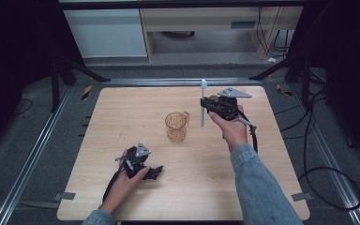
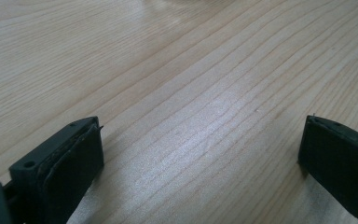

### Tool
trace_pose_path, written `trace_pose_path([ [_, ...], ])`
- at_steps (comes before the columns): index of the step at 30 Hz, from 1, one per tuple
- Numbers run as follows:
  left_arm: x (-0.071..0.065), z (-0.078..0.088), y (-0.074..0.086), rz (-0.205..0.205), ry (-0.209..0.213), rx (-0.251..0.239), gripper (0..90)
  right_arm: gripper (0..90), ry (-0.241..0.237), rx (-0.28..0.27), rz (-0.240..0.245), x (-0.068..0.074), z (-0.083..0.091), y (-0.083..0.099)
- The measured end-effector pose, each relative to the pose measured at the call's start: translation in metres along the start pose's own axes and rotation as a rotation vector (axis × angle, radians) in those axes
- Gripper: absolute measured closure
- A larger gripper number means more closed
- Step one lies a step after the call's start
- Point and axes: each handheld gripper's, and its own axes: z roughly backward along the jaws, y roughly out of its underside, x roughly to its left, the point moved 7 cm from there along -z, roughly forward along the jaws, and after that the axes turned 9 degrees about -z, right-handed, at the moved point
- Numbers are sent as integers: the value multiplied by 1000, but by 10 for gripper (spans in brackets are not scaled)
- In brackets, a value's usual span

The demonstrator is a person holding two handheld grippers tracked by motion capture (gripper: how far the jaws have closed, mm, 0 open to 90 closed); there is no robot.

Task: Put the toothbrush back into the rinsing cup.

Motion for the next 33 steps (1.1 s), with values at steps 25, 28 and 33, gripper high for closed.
trace_pose_path([
  [25,0,0,0,0,0,0,0,792,-21,-101,2,8,-4,-6],
  [28,0,0,0,0,0,0,0,792,-21,-112,6,8,-5,-7],
  [33,0,0,0,0,0,0,0,792,-26,-127,12,12,-6,-9],
])
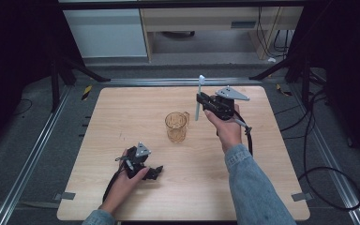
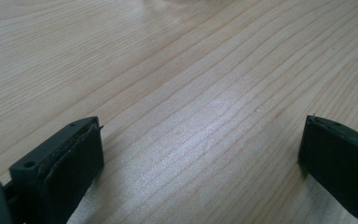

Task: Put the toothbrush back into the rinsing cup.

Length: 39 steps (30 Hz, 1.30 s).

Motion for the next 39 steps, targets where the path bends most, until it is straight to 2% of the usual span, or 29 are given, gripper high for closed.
trace_pose_path([
  [10,0,0,0,0,0,0,0,792,-13,-46,22,7,-3,-5],
  [15,0,0,0,0,0,0,0,792,-24,-87,15,10,-6,-8],
  [20,0,0,0,0,0,0,0,792,-29,-97,16,10,-11,-7],
  [29,0,0,0,0,0,0,0,792,-16,-118,83,17,-23,-3],
  [34,0,0,0,0,0,0,0,792,-9,-134,61,14,-29,1],
  [39,0,0,0,0,0,0,0,792,-13,-140,70,14,-32,3],
])
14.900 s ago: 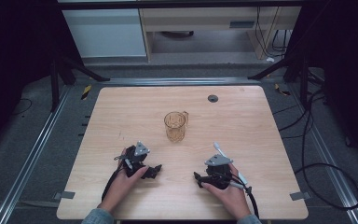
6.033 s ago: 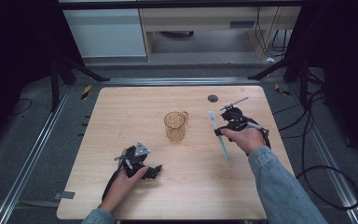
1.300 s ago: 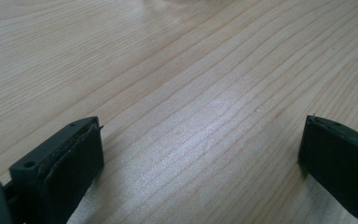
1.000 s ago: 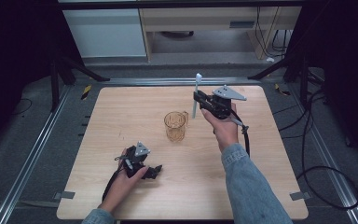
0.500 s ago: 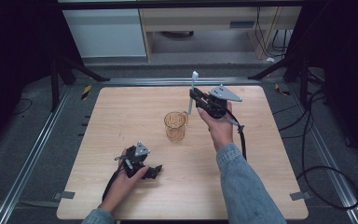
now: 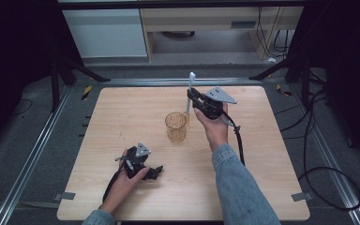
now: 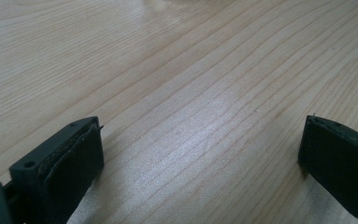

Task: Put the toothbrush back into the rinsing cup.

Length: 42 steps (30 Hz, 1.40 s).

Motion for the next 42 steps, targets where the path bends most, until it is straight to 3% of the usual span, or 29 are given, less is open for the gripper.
trace_pose_path([
  [7,0,0,0,0,0,0,0,792,-4,-8,-35,0,-4,3],
  [17,0,0,0,0,0,0,0,792,1,8,5,4,-9,8],
  [42,0,0,0,-1,2,-2,0,792,-2,56,14,-3,-15,32],
])
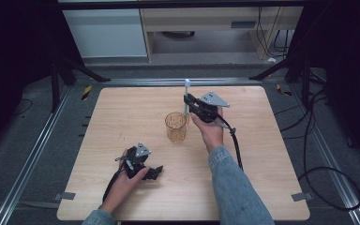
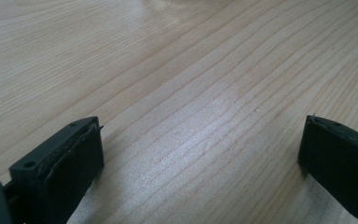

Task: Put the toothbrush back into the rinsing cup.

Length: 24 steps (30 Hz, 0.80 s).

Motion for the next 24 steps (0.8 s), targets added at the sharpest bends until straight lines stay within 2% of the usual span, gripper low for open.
trace_pose_path([
  [16,0,0,0,1,0,-1,0,792,-12,15,7,3,-4,13],
  [24,0,0,0,1,0,-1,0,792,-6,25,-1,-4,-2,23],
])
